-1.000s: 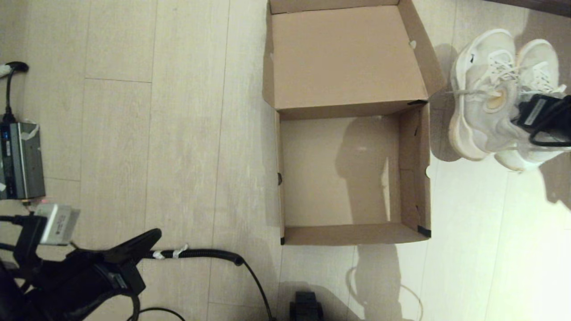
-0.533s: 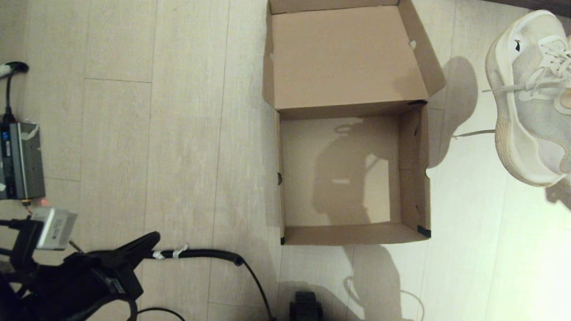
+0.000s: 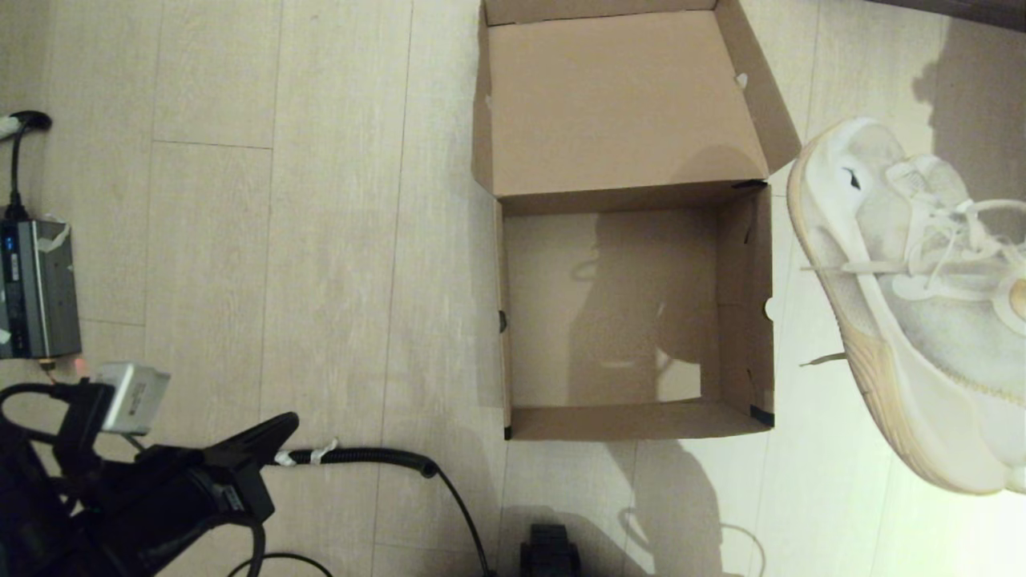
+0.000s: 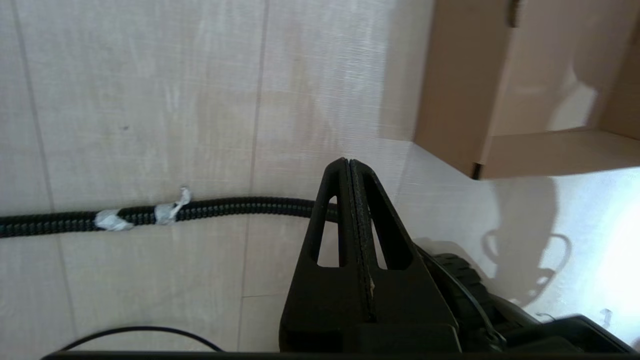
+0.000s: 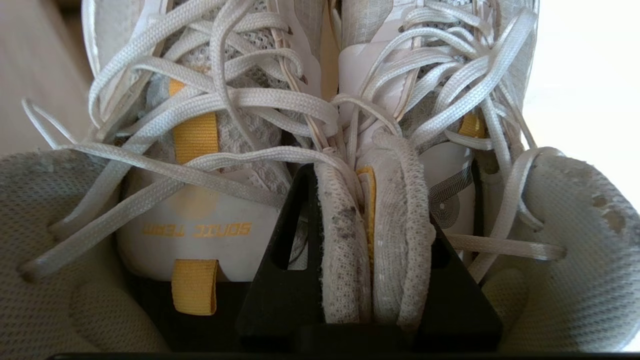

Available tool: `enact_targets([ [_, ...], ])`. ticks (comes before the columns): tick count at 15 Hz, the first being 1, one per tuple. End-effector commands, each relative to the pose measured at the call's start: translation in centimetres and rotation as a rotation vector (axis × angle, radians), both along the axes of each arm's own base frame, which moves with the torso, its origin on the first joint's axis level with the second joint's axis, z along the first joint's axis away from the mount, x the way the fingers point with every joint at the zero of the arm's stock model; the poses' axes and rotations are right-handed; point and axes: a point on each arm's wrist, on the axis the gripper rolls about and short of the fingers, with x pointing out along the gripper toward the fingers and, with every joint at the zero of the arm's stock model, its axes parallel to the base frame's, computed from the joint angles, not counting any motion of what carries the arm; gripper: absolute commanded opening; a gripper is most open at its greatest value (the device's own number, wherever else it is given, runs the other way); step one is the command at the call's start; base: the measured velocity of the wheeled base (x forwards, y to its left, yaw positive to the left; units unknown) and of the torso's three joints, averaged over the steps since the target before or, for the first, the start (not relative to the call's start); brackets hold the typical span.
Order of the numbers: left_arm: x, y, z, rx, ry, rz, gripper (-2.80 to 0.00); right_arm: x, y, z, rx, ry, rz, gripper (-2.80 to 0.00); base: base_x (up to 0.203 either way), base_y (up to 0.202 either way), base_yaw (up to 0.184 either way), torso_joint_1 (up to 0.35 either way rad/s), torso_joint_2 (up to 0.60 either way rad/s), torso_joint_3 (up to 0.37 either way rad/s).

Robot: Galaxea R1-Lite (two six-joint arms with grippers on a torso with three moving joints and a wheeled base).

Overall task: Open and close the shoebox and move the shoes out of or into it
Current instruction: Put the shoes into the shoe box

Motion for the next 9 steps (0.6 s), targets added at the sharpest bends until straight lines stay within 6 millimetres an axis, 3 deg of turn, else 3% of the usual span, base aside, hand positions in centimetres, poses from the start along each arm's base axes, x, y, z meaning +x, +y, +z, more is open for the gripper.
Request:
enact_targets([
  [1,0.6,-0.2,-0.3,0.006,0.017,0.010,-2.80,1.7,0.6,-1.1,0.002,0.053,0.057,-2.80,0.000,0.000,0.000,0.000,0.00,0.000],
  [5,1.5,-0.4,-0.7,0.017,0.047,0.014,-2.80,4.2,3.1,-1.6,-0.001,-0.045,0.203,-2.80,0.000,0.000,0.000,0.000,0.00,0.000],
  [9,2.6,-0.7,-0.5,0.052,0.034,0.031,-2.80,4.6,5.2,-1.8,0.003,-0.056,0.316,-2.80,0.000,0.000,0.000,0.000,0.00,0.000],
])
